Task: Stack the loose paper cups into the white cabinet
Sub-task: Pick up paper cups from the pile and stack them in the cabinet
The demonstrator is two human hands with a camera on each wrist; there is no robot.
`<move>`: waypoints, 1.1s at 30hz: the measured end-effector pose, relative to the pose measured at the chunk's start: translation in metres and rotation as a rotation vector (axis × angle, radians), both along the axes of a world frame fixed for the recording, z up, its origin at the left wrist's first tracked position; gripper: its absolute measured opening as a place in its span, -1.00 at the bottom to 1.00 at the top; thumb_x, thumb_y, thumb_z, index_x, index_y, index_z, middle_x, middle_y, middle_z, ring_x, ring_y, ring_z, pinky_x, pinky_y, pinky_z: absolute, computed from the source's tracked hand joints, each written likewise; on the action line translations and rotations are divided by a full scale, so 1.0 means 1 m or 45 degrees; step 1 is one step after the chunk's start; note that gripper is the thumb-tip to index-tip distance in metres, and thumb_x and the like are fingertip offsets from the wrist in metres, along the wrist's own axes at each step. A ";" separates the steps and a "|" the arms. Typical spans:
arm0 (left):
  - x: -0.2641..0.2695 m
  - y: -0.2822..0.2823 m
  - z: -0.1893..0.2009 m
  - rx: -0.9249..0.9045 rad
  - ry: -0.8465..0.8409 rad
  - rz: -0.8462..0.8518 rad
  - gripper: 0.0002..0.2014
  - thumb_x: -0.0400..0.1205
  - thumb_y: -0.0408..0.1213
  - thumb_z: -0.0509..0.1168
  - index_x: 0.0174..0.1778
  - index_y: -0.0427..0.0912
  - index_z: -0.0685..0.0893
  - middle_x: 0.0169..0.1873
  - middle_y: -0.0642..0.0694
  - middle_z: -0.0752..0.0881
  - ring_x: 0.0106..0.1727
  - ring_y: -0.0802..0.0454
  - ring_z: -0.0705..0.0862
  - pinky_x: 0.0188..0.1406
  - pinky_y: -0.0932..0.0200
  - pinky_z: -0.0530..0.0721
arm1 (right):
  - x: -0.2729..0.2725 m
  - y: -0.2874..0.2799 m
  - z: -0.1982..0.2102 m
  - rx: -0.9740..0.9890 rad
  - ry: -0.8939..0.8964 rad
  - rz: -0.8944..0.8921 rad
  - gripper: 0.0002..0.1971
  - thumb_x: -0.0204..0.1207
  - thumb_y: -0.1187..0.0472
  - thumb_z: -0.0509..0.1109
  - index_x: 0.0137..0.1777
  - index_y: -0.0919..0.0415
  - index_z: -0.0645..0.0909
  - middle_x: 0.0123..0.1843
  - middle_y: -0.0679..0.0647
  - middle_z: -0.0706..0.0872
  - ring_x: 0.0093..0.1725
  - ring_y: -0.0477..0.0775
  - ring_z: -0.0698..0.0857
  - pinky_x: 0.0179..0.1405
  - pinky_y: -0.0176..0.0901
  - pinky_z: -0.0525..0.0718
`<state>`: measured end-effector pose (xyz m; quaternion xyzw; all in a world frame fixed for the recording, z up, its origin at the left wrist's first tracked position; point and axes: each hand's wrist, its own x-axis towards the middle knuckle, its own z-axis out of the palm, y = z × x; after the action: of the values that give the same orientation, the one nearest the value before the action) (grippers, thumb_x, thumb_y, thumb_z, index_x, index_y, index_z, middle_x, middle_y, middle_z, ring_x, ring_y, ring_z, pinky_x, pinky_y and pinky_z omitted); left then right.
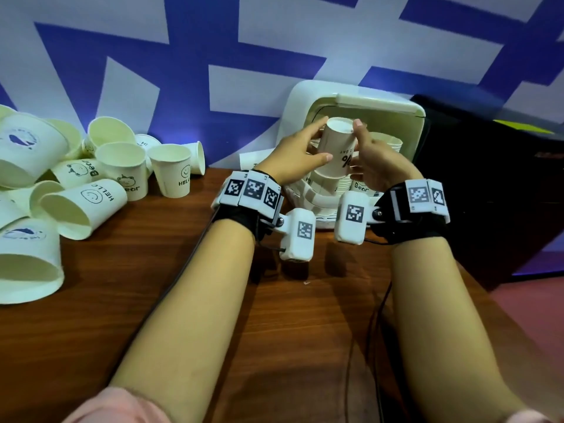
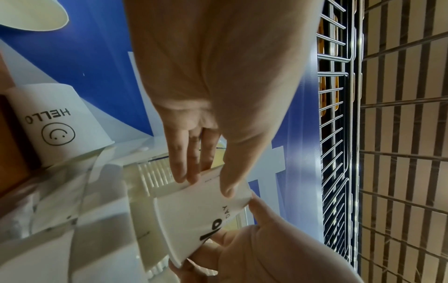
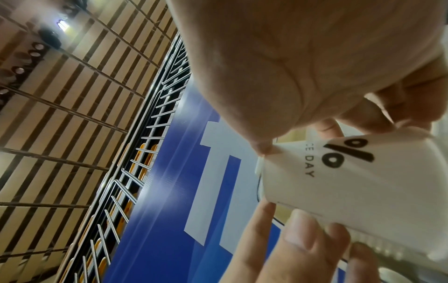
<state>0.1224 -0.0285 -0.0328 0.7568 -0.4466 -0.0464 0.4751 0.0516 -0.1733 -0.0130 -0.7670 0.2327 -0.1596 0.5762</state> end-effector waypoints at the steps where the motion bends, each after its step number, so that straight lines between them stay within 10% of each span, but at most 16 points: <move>1: 0.000 0.000 0.000 0.029 -0.012 0.007 -0.29 0.66 -0.25 0.33 0.68 -0.02 0.14 0.56 -0.10 0.40 0.51 0.02 0.43 0.33 0.29 0.37 | 0.002 -0.002 -0.002 0.003 0.017 0.007 -0.33 0.72 -0.25 -0.06 0.50 0.34 0.36 0.25 0.30 0.67 0.03 0.13 0.66 -0.14 -0.12 0.56; 5: 0.002 -0.003 -0.006 0.193 -0.071 0.035 -0.26 0.66 -0.21 0.32 0.69 -0.01 0.07 0.56 -0.15 0.40 0.35 -0.02 0.55 0.22 0.25 0.46 | 0.006 -0.005 -0.009 -0.034 0.141 0.027 -0.37 0.71 -0.25 -0.05 0.43 0.29 0.41 -0.05 0.18 0.65 -0.05 0.12 0.64 -0.06 -0.09 0.57; 10: 0.001 -0.005 -0.012 0.388 -0.063 -0.038 -0.25 0.64 -0.21 0.34 0.68 0.02 0.08 0.47 -0.18 0.51 0.35 -0.09 0.59 0.36 -0.02 0.56 | 0.009 -0.013 -0.019 -0.157 0.293 0.063 -0.43 0.72 -0.19 0.05 0.32 0.34 0.51 0.17 0.29 0.72 0.17 0.25 0.72 0.29 0.14 0.67; 28: 0.003 -0.017 -0.018 0.774 -0.356 0.081 -0.55 0.66 -0.06 0.22 0.44 -0.16 0.43 0.40 -0.25 0.47 0.45 -0.22 0.36 0.38 -0.10 0.38 | 0.010 0.017 -0.020 -0.554 0.584 0.043 -0.53 0.77 0.04 0.05 0.00 0.41 0.65 0.14 0.32 0.77 0.18 0.29 0.73 0.36 0.14 0.60; 33: 0.005 -0.015 -0.017 0.669 -0.303 0.052 -0.59 0.64 -0.08 0.27 0.38 -0.15 0.50 0.16 -0.15 0.59 0.24 -0.12 0.54 0.12 0.08 0.49 | 0.007 0.022 -0.014 -0.660 0.665 0.097 -0.67 0.76 0.26 0.07 -0.06 0.39 0.62 -0.01 0.25 0.66 -0.14 0.15 0.62 -0.11 -0.10 0.56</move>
<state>0.1275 -0.0435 -0.0497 0.8630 -0.4564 -0.0618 0.2079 0.0581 -0.1513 -0.0271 -0.9106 0.2951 0.0094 0.2893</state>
